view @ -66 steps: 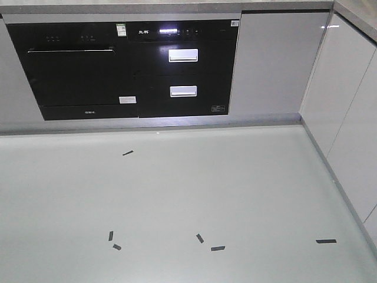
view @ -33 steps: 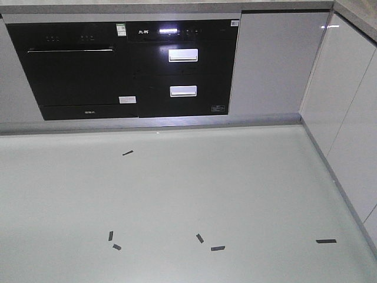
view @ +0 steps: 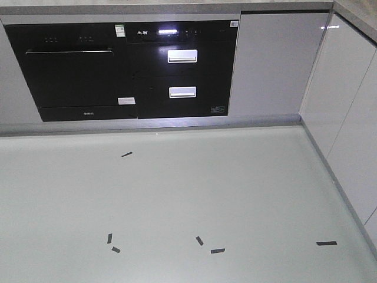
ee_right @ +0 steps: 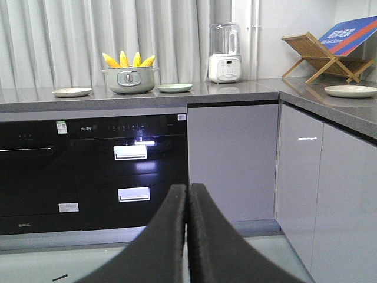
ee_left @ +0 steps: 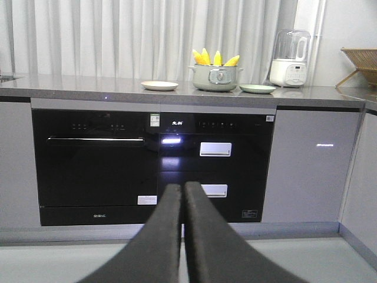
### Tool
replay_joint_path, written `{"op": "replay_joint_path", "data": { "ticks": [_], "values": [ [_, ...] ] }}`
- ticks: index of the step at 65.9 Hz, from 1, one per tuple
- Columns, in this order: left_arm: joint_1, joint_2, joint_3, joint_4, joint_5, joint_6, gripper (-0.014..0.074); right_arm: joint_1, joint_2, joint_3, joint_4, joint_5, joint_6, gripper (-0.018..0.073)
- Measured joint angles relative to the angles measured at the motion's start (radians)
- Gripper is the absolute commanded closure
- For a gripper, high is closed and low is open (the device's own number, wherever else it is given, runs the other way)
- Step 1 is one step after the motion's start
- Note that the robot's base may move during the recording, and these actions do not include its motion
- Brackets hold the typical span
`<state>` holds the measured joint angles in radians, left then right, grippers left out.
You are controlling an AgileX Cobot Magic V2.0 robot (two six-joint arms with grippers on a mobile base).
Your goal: Distribute corn equally
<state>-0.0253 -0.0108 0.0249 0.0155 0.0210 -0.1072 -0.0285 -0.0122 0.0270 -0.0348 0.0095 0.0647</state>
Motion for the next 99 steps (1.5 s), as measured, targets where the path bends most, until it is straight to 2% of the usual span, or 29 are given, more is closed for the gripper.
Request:
{"op": "replay_joint_path", "data": {
  "ticks": [99],
  "values": [
    [0.000, 0.000, 0.000, 0.000, 0.000, 0.000, 0.0603, 0.000, 0.000, 0.000, 0.000, 0.000, 0.000, 0.0565]
  ]
}}
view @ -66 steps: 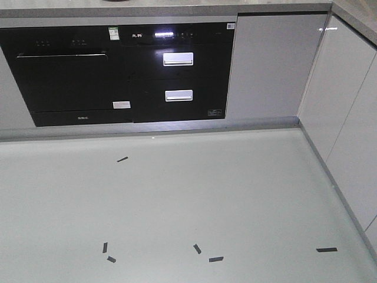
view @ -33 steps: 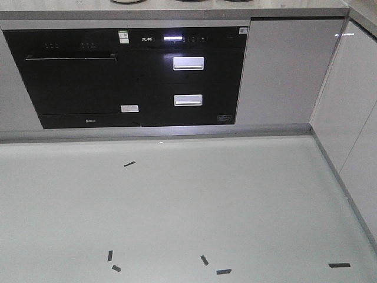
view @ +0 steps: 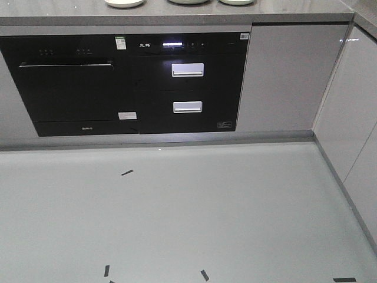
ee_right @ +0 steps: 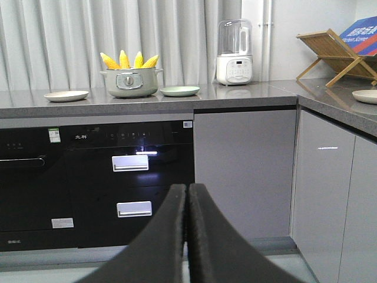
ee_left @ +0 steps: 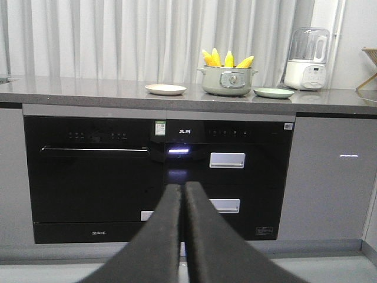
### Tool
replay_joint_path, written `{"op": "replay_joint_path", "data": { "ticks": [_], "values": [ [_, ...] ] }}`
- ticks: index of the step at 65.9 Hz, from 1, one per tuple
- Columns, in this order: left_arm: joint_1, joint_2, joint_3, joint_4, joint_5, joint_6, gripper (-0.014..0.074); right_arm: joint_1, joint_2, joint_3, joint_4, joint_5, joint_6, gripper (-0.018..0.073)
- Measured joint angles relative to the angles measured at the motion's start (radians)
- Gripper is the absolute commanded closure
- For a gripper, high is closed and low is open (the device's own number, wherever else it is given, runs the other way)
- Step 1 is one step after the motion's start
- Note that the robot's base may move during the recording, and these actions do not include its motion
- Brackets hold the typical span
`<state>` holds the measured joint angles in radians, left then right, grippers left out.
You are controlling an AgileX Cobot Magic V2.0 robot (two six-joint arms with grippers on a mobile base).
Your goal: Distribute corn equally
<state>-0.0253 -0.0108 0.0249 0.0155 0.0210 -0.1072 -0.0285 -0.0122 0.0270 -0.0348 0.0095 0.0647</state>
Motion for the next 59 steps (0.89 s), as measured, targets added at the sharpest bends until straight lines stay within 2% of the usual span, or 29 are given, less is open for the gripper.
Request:
{"op": "replay_joint_path", "data": {
  "ticks": [59],
  "values": [
    [0.000, 0.000, 0.000, 0.000, 0.000, 0.000, 0.0603, 0.000, 0.000, 0.000, 0.000, 0.001, 0.000, 0.0565]
  ]
}}
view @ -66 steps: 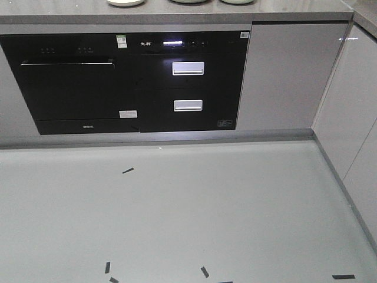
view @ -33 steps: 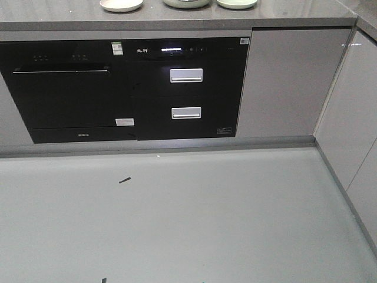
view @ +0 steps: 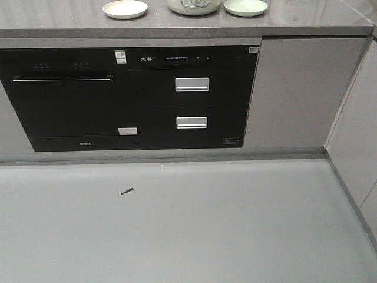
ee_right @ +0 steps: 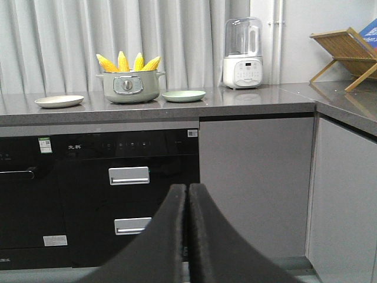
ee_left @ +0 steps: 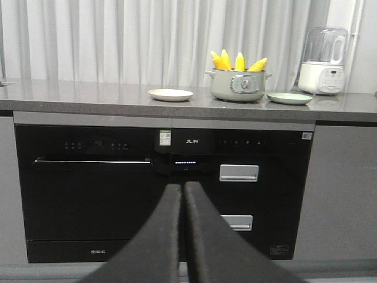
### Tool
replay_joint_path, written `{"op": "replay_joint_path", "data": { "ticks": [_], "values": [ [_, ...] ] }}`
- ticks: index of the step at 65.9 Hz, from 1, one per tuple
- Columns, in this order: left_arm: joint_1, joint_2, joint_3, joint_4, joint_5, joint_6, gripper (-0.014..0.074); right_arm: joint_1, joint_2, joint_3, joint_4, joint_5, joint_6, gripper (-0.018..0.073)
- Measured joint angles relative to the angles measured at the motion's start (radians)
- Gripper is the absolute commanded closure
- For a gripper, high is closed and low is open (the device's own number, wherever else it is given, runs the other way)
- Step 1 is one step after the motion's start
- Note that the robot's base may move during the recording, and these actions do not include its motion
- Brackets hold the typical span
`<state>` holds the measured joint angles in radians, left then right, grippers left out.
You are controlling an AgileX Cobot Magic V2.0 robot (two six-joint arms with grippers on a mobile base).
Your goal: Distribute corn equally
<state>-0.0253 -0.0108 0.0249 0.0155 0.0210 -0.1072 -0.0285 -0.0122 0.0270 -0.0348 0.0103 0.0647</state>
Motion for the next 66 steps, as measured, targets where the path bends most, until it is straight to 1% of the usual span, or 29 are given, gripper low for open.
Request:
{"op": "replay_joint_path", "data": {
  "ticks": [66],
  "values": [
    [0.000, 0.000, 0.000, 0.000, 0.000, 0.000, 0.0603, 0.000, 0.000, 0.000, 0.000, -0.001, 0.000, 0.0565]
  ]
}}
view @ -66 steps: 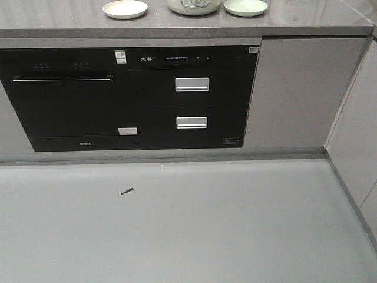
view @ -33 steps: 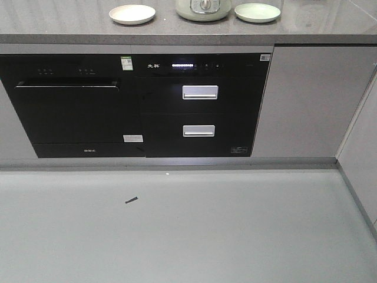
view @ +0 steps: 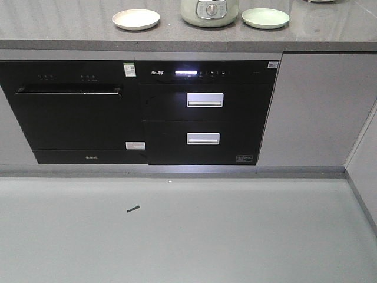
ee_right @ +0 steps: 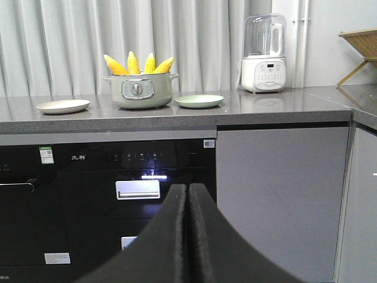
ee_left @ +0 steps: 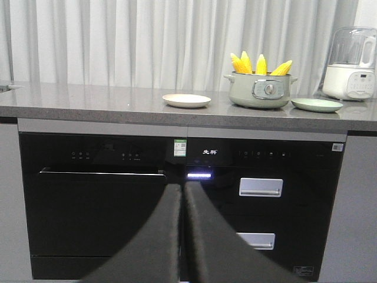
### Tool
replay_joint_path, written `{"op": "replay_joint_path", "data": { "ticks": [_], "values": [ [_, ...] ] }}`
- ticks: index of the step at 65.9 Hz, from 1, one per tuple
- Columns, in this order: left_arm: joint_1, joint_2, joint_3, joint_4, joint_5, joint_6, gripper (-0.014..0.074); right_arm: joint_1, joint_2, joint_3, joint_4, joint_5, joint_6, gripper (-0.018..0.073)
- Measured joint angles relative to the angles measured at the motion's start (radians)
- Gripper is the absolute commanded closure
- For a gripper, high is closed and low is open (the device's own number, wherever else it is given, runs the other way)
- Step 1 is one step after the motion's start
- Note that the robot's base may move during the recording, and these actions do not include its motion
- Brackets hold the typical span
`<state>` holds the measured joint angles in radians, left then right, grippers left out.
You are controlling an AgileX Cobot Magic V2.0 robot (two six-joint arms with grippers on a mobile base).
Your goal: Distribute corn equally
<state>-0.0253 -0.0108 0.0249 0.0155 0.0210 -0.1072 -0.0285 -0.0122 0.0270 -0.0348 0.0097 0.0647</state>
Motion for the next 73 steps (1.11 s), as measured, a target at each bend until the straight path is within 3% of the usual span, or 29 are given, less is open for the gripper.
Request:
{"op": "replay_joint_path", "data": {
  "ticks": [73],
  "values": [
    [0.000, 0.000, 0.000, 0.000, 0.000, 0.000, 0.0603, 0.000, 0.000, 0.000, 0.000, 0.000, 0.000, 0.0565]
  ]
}}
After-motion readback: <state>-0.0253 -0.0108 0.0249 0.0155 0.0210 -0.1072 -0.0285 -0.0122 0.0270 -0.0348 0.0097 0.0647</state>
